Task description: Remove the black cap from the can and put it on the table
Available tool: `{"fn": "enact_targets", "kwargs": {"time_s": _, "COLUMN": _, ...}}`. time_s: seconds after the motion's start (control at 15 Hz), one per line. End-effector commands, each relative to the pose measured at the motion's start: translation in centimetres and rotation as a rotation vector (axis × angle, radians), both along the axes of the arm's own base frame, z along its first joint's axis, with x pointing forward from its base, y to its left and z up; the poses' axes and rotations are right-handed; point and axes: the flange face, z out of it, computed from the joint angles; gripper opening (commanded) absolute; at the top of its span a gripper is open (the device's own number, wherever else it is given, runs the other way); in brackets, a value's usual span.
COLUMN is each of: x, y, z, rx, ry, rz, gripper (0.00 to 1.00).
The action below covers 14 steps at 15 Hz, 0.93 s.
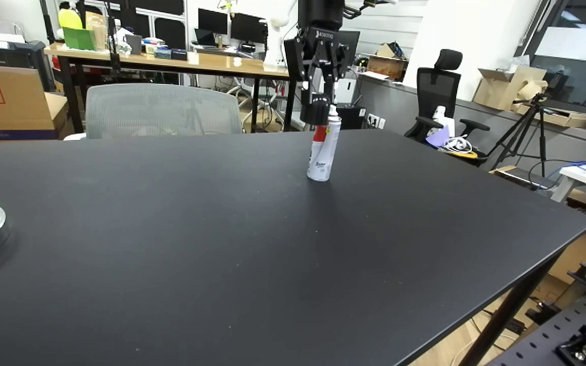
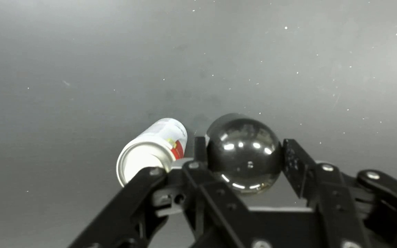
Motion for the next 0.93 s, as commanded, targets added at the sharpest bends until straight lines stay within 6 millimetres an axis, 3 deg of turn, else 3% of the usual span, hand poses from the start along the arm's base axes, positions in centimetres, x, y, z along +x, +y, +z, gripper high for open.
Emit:
{"fn": "enact_targets", "kwargs": {"time_s": 0.0, "x": -1.2, "y": 0.2, "z": -2.3, "rx": -0.011, "ry": -0.014, "rz": -0.004, "gripper": 0.32}}
{"fn": "enact_targets", "kwargs": {"time_s": 0.87, "x": -5.7, "y": -1.3, "z": -11.1, "rx": 0.019, "ry": -0.062, "rz": -0.089, "gripper": 0.32}}
